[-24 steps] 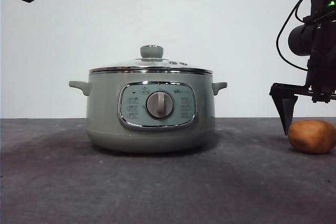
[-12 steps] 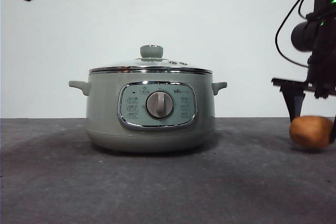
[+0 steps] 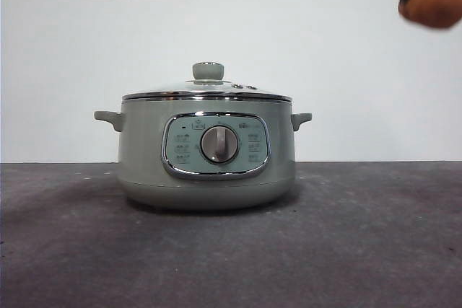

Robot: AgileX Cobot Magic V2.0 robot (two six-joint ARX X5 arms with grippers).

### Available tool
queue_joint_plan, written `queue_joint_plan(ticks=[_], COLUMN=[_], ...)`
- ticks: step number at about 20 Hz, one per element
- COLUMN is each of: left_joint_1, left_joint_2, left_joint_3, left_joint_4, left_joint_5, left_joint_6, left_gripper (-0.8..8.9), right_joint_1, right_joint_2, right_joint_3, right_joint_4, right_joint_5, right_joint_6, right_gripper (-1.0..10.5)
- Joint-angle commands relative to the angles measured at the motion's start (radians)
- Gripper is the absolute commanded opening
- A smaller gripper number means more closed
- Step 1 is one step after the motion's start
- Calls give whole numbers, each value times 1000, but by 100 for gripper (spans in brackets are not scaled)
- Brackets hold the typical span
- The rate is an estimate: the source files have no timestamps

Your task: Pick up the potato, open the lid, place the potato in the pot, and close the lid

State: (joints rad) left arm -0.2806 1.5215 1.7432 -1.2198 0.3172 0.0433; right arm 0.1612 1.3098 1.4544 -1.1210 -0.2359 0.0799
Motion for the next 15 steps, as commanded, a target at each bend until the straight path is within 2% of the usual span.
queue_joint_plan(ticks=[1,4,7,15], left_joint_1=[-50,-111,-155,-209], left_joint_2=[119,256,355,476], left_joint_3=[142,296,382,400], left_joint_4=[-24,-47,-4,151], left_joint_5=[-61,-109,-127,-214], left_joint_6=[13,13,13,2], left_gripper=[629,630,630,629], right_joint_1=[38,84,129,193], right_joint_2=[-56,-116,-154,-176], right_joint_3=[-3,-3,-3,-3], right_joint_4=[-15,-62,-109,-171], right_joint_5=[0,0,0,2], right_joint_6=[-35,-35,-35,-39], right_gripper=[-8,-8,-8,-8])
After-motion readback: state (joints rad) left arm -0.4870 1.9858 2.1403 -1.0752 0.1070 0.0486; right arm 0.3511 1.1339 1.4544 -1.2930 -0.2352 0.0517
